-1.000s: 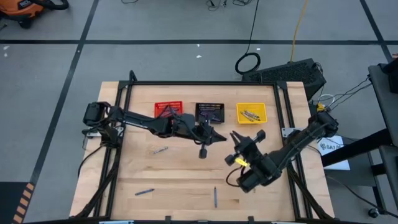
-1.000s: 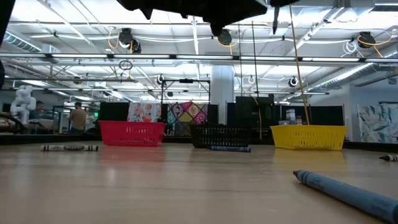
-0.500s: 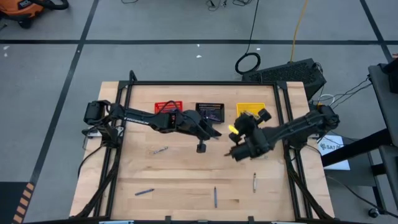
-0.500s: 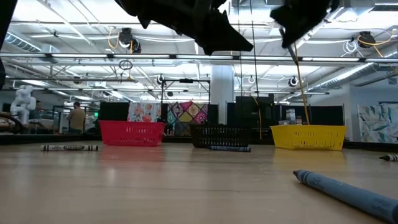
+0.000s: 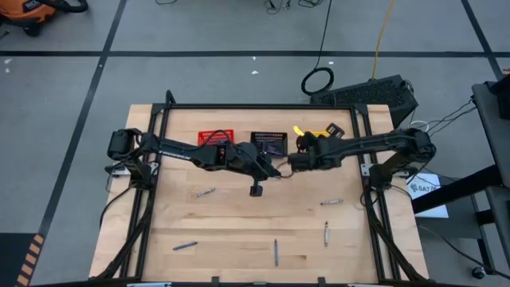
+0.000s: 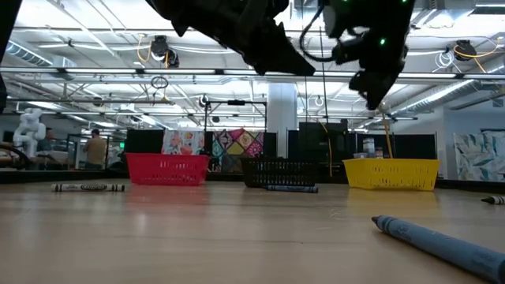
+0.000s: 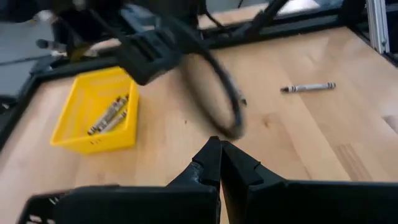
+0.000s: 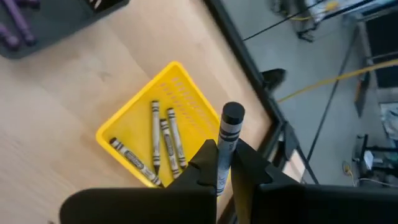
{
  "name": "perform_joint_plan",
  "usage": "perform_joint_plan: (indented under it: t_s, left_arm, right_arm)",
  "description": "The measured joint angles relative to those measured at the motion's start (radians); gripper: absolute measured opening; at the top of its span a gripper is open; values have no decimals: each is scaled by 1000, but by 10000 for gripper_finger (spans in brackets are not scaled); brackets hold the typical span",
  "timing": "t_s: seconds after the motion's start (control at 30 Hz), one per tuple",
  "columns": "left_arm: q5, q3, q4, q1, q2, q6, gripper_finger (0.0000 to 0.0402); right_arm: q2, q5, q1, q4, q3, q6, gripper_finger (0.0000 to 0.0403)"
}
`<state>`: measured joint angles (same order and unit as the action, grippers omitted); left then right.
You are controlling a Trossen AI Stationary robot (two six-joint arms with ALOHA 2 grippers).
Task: Sort crayons
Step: Put the black crayon into the yellow bin
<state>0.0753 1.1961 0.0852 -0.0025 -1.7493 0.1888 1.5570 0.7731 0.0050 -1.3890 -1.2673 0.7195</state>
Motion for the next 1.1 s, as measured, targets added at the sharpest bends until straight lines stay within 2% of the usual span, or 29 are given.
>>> perform_joint_plan:
  t_s: [0.2, 0.37, 0.63, 0.93, 1.1]
  left_arm:
    - [-3, 0, -98, 0, 0, -25, 9]
    - [-16, 0, -187, 0, 0, -25, 9]
    - [-116, 0, -290, 0, 0, -25, 9]
    - [-118, 0, -393, -6, 0, -26, 9]
    - [-119, 0, -431, -20, 0, -26, 9]
  right_arm:
    - [0, -119, -106, 161, 67, -237, 0]
    - [0, -175, -165, 196, 120, -318, 1]
    - [0, -321, -242, 276, 226, -437, 2]
    - [0, -338, -295, 316, 265, -503, 7]
    - [0, -386, -316, 321, 265, -526, 32]
